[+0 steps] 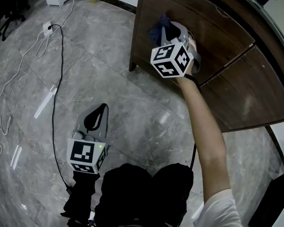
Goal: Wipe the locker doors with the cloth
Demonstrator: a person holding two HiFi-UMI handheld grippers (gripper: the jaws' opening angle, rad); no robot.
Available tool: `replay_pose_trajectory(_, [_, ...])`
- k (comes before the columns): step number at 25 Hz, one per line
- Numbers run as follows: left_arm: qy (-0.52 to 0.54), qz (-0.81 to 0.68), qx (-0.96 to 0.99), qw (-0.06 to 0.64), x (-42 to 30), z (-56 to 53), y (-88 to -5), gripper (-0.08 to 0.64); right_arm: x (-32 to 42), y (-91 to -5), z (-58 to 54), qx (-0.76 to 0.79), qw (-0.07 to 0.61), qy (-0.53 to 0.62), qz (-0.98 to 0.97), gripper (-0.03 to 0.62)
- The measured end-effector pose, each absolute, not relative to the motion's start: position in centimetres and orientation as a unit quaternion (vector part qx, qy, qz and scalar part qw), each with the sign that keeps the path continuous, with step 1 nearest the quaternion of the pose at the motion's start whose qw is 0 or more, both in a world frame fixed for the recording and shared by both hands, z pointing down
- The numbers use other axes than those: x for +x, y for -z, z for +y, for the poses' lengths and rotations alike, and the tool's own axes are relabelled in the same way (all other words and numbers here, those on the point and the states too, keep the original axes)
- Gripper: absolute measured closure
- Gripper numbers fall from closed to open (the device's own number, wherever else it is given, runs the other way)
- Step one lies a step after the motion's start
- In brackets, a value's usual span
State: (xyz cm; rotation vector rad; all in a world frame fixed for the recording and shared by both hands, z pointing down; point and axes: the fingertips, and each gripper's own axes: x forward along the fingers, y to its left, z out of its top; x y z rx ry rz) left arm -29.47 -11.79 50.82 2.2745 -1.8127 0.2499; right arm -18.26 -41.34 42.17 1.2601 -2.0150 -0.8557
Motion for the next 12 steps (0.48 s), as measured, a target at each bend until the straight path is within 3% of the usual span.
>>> replay_pose_trajectory(12, [-0.090, -0.627, 0.764, 0.122, -31.1, -11.4, -52.0, 0.557, -19.2, -51.2, -41.5, 0.450, 0.344, 0.288, -0.772, 0.535])
